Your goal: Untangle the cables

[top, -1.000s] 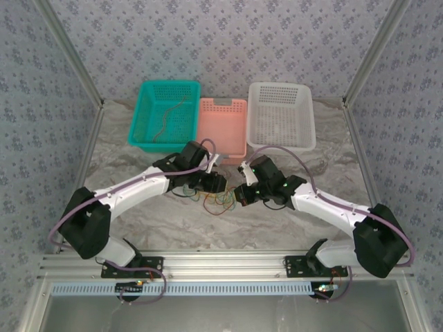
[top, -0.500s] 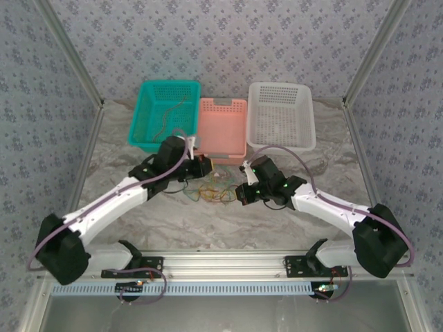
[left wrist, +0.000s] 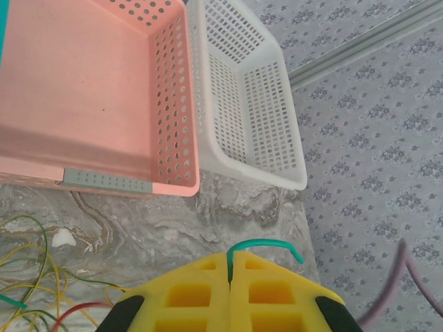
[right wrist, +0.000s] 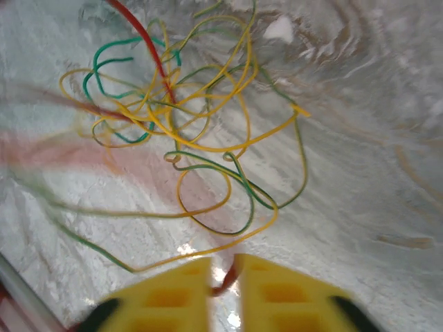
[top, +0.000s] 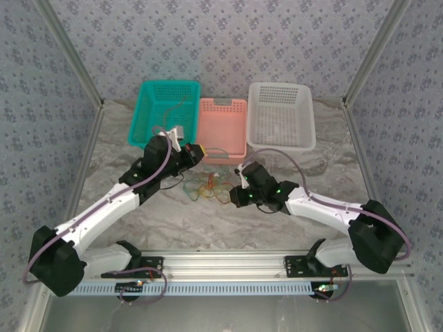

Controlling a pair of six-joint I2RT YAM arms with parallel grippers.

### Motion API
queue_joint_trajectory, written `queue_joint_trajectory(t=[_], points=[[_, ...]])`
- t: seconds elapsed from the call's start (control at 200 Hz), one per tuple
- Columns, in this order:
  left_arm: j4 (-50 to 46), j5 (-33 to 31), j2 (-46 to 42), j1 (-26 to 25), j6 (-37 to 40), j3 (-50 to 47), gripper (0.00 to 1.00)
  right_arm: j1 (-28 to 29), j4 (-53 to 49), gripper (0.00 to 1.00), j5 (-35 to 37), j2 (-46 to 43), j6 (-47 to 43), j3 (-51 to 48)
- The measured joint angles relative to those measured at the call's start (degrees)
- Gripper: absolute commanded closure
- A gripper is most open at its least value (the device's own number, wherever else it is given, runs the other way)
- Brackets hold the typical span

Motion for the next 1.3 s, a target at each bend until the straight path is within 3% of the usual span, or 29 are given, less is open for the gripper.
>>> queue_joint_trajectory(t=[0.07, 0.29, 0.44, 0.71, 0.974, 1.304], points=[[0.6, 0.0, 0.8, 0.0, 0.1, -0.1, 1.0, 0.0, -1.3, 0.52, 2.2, -3.8, 0.6, -0.3], [3.1, -0.4, 0.8, -2.0, 1.4, -3.5, 1.0, -0.1, -5.7, 0.49, 7.7, -22.6, 5.1, -0.3], [3.1, -2.5, 0.7, -5.2, 3.7, -4.1, 1.0, -0.4, -6.5, 0.44, 9.7, -29.5, 9.9, 0.7], [3.8, -10.3, 0.4, -12.9, 9.0, -4.1, 1.0, 0.1, -0.6, 0.41, 11.5, -22.5, 29.5, 5.7], [7.5, -17.9, 0.1, -17.9, 13.2, -5.0, 1.0, 5.6, 7.0, 0.41, 15.8, -16.7, 54.3, 2.7], [10.6, -20.8, 0.1, -21.1, 15.4, -6.3, 1.0, 4.3, 13.7, 0.48, 18.4, -15.0, 69.2, -2.8]])
